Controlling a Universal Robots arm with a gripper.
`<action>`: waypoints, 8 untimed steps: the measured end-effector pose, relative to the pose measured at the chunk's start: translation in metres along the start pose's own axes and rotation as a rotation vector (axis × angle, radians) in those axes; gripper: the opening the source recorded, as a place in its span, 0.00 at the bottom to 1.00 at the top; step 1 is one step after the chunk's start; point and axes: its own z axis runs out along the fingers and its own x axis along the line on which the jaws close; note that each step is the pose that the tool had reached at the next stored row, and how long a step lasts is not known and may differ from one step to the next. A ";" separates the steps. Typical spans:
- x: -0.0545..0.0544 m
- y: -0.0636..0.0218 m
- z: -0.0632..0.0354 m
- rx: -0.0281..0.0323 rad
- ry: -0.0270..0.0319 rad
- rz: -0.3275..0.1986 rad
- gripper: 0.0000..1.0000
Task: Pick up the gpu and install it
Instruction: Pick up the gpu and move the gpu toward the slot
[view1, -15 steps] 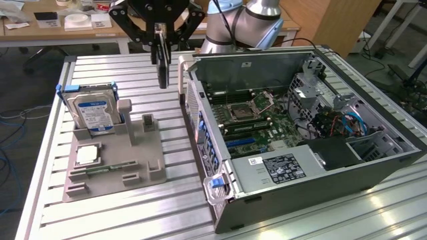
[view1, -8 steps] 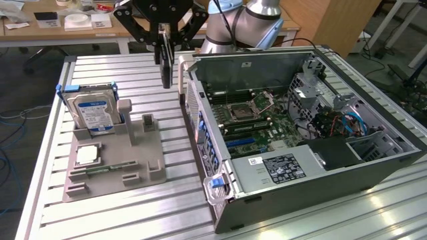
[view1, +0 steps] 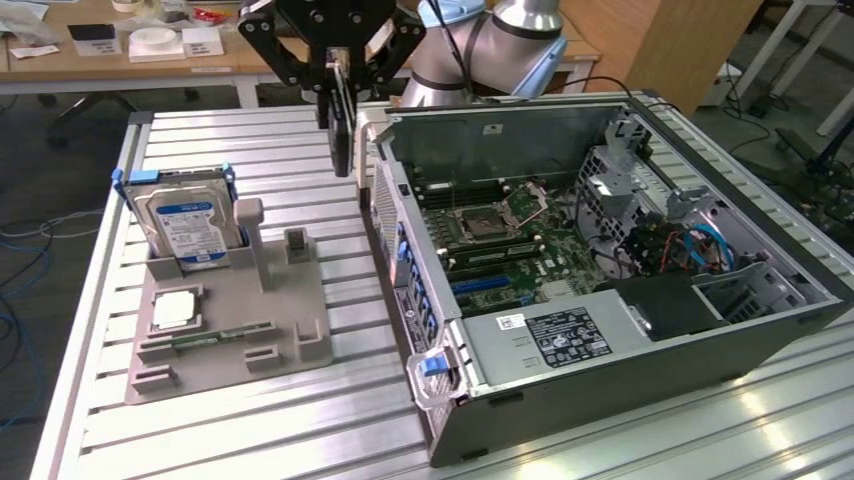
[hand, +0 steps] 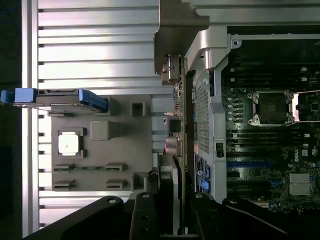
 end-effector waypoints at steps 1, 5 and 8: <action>-0.001 0.0000 0.0001 0.0000 0.0000 0.000 0.28; -0.008 0.0002 0.0003 0.0001 0.0001 0.000 0.28; -0.013 0.0004 0.0005 0.0000 0.0000 0.000 0.28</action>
